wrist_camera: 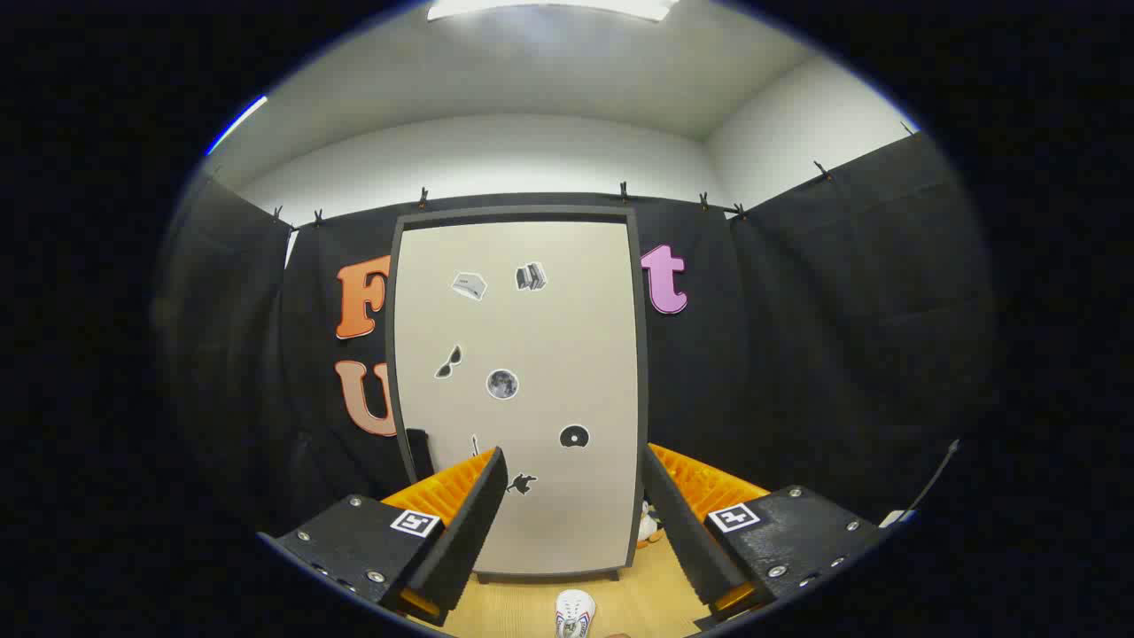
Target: Open the shoe cabinet door, grab the shoes and put them into the shoe cabinet, then close the shoe cabinet door.
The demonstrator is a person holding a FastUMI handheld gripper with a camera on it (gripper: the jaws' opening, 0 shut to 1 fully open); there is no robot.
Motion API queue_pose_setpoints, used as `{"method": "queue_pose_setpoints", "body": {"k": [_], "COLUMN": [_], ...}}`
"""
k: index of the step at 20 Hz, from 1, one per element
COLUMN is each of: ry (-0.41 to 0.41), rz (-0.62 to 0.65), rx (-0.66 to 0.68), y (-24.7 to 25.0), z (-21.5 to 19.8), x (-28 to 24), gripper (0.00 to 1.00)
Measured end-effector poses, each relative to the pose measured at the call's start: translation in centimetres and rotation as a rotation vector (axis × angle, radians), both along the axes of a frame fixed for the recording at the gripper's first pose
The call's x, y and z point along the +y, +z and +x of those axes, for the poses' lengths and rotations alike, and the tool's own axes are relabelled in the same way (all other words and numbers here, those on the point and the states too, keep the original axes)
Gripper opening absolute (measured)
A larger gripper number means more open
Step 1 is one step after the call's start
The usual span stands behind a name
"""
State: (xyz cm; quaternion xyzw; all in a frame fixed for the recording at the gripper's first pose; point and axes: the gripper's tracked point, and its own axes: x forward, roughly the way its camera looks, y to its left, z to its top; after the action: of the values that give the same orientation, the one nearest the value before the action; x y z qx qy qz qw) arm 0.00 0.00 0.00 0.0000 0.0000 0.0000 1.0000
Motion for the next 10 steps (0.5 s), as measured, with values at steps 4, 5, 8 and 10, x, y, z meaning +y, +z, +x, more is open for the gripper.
{"method": "queue_pose_setpoints", "body": {"k": [4,5,8,10], "ry": [0.022,0.02,0.012,0.025], "rz": [-0.006,-0.005,-0.006,-0.003], "rx": [-0.003,-0.011,-0.028,-0.032], "y": [0.3,0.5,1.0,1.0], "z": [-0.6,-0.7,-0.5,-0.3], "x": [0.2,0.1,0.1,0.8], "gripper": [0.95,0.95,0.94,0.94]}}
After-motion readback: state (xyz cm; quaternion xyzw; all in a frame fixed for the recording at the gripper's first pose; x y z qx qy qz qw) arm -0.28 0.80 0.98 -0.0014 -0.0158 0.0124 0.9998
